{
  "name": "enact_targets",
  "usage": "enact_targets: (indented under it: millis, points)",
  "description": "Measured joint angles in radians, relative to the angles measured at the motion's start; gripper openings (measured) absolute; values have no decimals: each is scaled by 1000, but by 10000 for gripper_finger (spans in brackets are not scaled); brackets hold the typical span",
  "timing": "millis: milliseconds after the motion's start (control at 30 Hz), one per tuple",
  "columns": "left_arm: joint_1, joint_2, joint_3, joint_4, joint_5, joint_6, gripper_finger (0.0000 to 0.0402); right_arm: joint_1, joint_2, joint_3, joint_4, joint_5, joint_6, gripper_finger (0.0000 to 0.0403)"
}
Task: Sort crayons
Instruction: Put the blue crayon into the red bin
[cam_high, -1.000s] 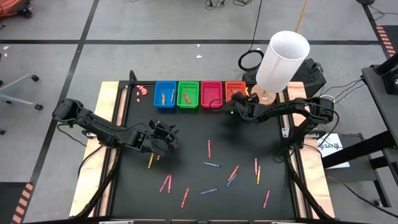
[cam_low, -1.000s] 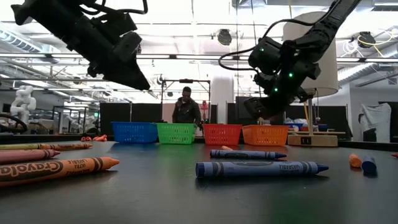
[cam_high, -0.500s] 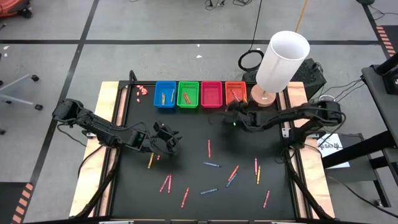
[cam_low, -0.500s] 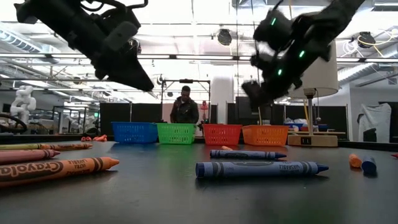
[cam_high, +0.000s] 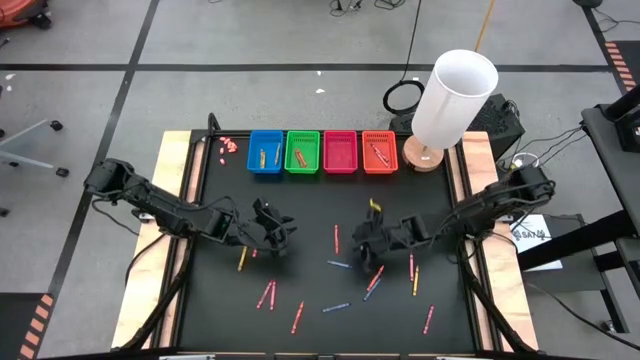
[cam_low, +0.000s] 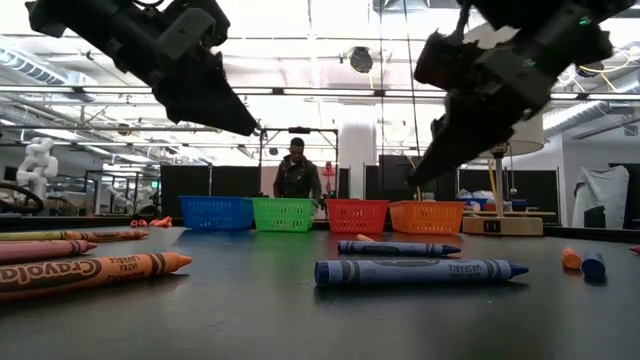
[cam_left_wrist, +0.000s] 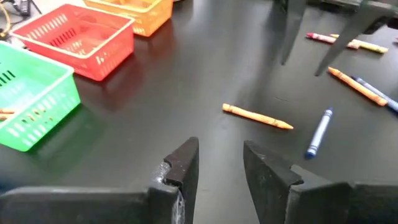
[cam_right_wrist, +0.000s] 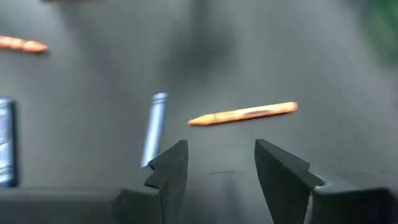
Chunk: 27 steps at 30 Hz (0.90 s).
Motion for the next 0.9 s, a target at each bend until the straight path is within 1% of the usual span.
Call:
enact_targets:
  millis: [167,333,567,767,900]
  points:
    - [-28,0,0,-6,4,-26,125,69,58,0,91,-1,9,169]
    - [-52,0,0,-15,5,-52,125,107,139,0,171,0,-6,169]
    - [-55,0,0,-16,-2,-53,125,111,248,0,242,28,8,169]
    - [-55,0,0,-21,-15,-52,125,111,308,3,276,45,33,168]
    - [-55,0,0,-25,-23,-52,125,111,314,3,274,54,38,151]
